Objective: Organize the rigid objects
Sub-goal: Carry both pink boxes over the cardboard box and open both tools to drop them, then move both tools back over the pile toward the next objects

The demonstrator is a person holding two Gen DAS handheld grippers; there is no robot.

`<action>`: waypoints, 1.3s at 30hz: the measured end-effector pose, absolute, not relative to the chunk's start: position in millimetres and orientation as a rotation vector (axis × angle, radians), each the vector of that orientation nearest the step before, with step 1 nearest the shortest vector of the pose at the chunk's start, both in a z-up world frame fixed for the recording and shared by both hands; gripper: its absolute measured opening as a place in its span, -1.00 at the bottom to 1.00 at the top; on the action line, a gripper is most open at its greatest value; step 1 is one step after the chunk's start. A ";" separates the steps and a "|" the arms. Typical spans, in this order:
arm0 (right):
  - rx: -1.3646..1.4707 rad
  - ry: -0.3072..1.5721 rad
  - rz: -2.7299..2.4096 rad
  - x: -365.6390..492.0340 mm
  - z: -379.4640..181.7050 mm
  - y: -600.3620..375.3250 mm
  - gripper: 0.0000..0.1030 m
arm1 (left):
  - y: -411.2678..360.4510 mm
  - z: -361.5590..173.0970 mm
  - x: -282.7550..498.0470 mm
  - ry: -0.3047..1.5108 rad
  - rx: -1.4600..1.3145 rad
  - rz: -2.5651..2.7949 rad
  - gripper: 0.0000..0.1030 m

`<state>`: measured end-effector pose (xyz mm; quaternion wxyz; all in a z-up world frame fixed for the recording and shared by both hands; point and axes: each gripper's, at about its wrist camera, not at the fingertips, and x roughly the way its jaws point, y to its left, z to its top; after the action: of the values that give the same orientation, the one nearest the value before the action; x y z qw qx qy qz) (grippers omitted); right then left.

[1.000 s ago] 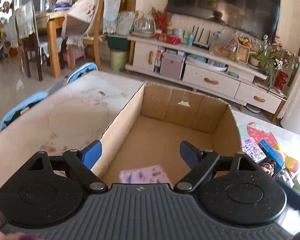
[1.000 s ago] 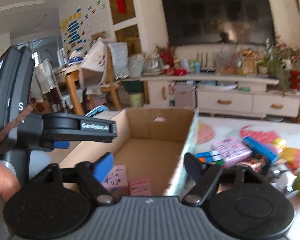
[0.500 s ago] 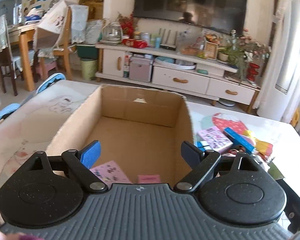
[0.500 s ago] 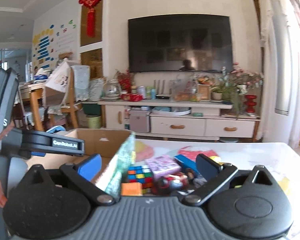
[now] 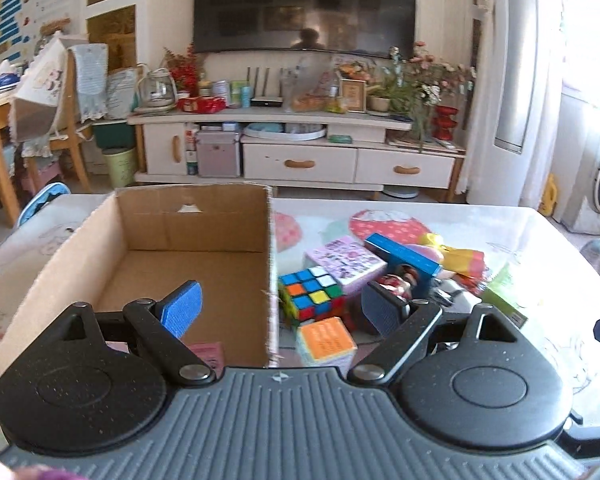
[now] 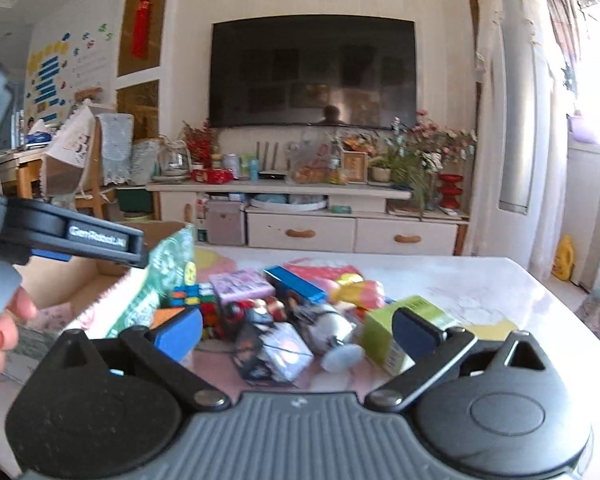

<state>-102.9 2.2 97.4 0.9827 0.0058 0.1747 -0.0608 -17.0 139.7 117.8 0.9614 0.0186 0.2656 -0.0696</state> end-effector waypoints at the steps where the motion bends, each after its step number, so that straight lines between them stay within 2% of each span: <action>1: 0.013 0.354 -0.131 -103.7 95.7 -1.8 0.96 | 138.5 117.4 -19.5 0.537 0.041 -0.149 1.00; 14: 0.041 0.419 -0.245 -96.8 70.5 -67.1 0.98 | 99.1 102.8 -28.8 0.560 0.083 -0.308 1.00; 32: 0.107 0.588 -0.308 -21.5 30.7 -127.6 0.98 | 56.9 59.5 -18.0 0.683 0.091 -0.371 1.00; 39: 0.083 0.612 -0.416 -22.5 30.0 -157.0 0.98 | 42.1 46.7 -5.0 0.708 0.080 -0.365 1.00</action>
<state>-22.5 -157.0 30.0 0.9315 0.0404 0.2989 -0.2034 -5.0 42.1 46.7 0.9209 0.0390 0.3446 -0.1777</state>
